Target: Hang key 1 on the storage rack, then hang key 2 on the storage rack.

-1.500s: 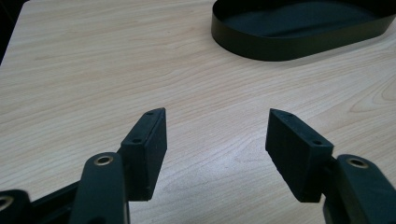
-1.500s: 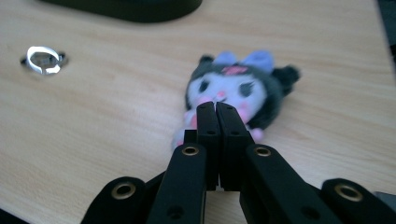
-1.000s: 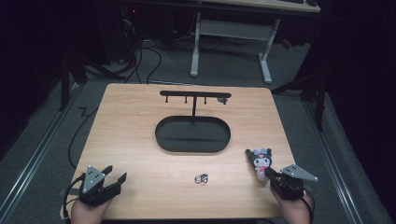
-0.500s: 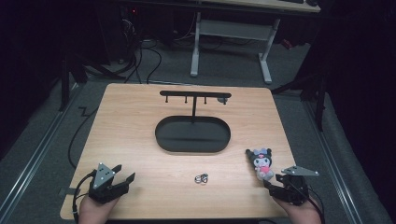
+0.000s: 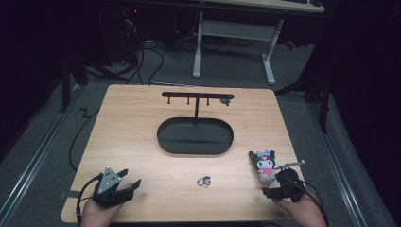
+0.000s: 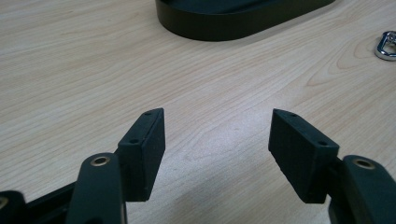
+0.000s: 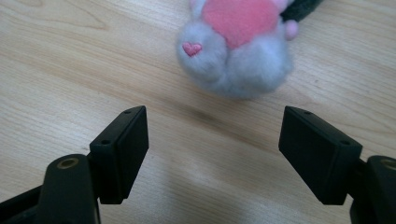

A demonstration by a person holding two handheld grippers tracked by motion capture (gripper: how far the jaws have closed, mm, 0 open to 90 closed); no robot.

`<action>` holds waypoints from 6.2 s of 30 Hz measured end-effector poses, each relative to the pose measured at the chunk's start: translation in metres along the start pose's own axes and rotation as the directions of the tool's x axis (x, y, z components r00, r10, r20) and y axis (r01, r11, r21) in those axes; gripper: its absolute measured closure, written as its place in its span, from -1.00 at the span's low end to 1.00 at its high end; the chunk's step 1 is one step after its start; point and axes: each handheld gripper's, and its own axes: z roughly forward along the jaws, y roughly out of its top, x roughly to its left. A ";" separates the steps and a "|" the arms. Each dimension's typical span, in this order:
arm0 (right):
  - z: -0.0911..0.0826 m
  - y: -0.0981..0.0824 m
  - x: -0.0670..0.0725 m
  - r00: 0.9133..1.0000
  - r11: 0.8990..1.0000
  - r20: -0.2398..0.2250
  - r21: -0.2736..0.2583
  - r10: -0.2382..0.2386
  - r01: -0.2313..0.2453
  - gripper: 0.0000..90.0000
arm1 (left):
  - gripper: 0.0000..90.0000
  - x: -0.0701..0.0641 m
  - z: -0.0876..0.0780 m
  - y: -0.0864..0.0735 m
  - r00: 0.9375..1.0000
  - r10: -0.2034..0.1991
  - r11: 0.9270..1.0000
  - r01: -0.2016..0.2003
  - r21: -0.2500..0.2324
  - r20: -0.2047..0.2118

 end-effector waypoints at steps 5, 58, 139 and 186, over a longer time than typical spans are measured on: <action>0.003 0.016 -0.005 1.000 0.998 -0.018 0.059 -0.004 0.005 -0.46 | -0.18 -0.001 0.001 0.000 1.000 0.002 1.000 -0.002 0.002 0.006; -0.019 0.072 0.016 0.985 0.985 -0.098 0.081 -0.143 0.151 0.11 | -0.17 0.002 -0.003 -0.004 1.000 -0.004 1.000 0.003 -0.011 -0.025; -0.099 0.227 0.058 0.971 0.976 -0.101 -0.048 -0.214 0.211 0.11 | -0.24 0.002 -0.007 -0.007 1.000 0.010 1.000 -0.010 -0.002 -0.020; 0.004 0.204 0.044 0.986 0.991 -0.105 -0.044 -0.129 0.125 -0.04 | -0.24 -0.001 -0.003 -0.009 1.000 0.027 0.999 -0.027 0.024 -0.010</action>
